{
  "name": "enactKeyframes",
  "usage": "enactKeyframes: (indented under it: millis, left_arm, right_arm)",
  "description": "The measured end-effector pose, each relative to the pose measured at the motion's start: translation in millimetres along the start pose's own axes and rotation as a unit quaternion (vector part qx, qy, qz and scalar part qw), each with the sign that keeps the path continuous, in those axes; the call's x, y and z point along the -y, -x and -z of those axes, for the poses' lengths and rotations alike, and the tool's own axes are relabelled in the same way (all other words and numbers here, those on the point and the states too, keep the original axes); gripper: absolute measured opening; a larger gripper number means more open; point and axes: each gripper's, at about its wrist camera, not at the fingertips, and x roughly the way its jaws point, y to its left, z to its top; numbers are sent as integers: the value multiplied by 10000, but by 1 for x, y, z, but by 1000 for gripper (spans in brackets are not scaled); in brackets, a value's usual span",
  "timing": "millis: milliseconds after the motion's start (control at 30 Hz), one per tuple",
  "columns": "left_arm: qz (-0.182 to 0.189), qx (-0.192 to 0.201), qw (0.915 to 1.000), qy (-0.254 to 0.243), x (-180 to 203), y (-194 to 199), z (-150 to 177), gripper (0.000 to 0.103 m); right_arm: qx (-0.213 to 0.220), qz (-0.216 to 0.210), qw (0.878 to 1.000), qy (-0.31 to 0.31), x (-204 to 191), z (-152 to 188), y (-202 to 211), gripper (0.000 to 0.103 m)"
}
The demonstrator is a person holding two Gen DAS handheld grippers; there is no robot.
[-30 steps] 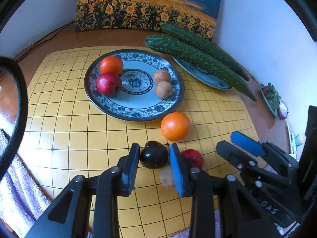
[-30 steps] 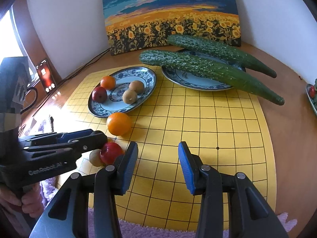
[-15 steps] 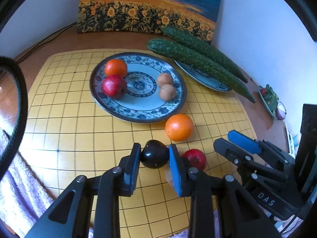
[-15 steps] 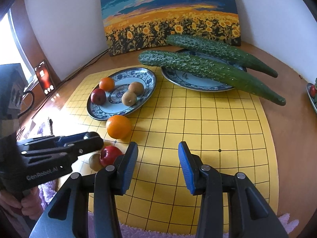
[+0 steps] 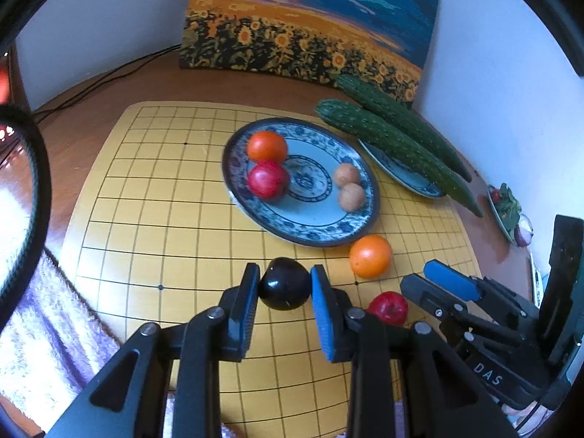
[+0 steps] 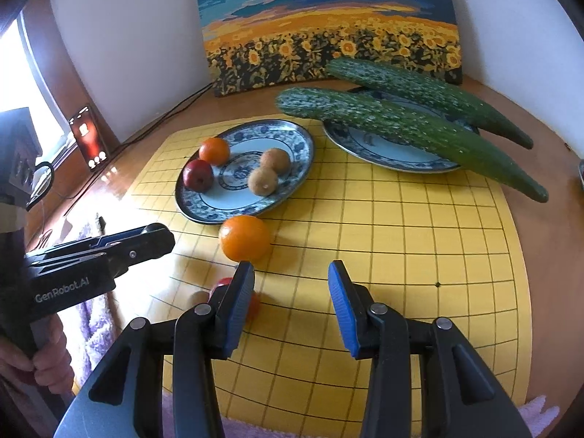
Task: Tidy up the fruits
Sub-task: 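Lift the black plum with the left tool while the right tool reaches toward a small red apple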
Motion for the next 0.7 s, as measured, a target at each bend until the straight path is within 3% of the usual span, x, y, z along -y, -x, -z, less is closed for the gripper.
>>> enactKeyframes:
  millis: [700]
  left_arm:
    - [12,107,9998,185,-18,5,-6,30]
  right_arm:
    - [-103,-130,9996,240,-25,-15,-22,43]
